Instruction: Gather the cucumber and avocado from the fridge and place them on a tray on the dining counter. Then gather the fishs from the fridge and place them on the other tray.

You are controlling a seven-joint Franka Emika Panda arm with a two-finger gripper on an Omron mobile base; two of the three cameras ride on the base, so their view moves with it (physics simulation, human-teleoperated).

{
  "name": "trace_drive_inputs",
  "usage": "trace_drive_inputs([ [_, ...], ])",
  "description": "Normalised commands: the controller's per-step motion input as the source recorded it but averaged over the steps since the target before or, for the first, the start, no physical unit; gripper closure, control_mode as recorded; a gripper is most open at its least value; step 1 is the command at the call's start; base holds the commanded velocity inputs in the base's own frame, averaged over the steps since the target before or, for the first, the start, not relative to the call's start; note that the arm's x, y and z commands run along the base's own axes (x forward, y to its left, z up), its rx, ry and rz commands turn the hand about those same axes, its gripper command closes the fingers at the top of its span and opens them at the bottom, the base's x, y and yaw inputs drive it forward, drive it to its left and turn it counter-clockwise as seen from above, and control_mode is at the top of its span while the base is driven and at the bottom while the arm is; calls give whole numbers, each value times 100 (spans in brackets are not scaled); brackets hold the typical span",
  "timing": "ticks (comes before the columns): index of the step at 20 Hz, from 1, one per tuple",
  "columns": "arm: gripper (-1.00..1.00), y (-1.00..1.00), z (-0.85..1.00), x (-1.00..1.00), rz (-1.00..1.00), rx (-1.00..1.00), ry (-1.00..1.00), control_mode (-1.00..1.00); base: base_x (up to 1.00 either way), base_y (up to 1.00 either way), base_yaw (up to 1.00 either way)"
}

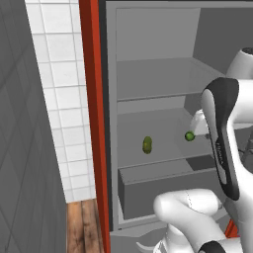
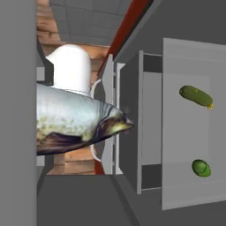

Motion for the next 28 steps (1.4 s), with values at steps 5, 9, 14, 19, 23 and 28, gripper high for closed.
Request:
trace_drive_inputs([
  [5,100,1,-9,-22,0,0,2,-100,0,0,0],
  [9,100,10,0,-16,0,0,7,-100,0,0,0],
  [14,100,12,0,-9,0,0,3,100,-4,1,0],
  [19,100,0,0,0,0,0,0,100,-61,12,-1],
  [23,100,0,0,0,0,0,0,100,-73,69,-14],
  [28,100,0,0,0,0,0,0,100,-90,12,-19],
])
